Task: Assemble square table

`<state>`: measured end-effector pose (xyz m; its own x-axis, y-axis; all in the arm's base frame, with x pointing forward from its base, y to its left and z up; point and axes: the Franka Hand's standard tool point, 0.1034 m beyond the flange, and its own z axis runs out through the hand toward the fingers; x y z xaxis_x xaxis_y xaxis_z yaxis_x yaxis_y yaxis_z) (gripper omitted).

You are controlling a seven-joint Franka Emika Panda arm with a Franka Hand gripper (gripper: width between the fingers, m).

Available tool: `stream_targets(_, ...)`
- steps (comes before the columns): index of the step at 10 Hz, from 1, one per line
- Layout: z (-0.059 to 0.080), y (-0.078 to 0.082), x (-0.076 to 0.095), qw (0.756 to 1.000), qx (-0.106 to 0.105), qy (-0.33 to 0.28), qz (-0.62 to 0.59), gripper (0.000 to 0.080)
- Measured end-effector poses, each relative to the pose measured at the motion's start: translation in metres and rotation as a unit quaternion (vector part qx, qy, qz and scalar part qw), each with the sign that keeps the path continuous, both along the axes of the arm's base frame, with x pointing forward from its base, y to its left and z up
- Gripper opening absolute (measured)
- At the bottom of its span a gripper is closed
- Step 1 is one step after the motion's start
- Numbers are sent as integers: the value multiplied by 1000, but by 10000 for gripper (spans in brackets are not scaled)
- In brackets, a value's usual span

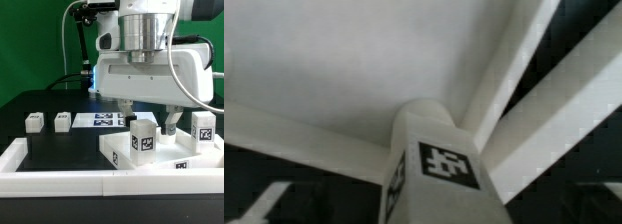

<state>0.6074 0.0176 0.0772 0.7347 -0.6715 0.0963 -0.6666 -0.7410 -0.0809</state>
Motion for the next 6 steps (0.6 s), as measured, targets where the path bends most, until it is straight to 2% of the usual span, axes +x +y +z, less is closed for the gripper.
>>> stream_targets(3,1,-1,1,989,-19,1,147,648)
stream_targets(6,3,-1,4,960,-39,2,276,648)
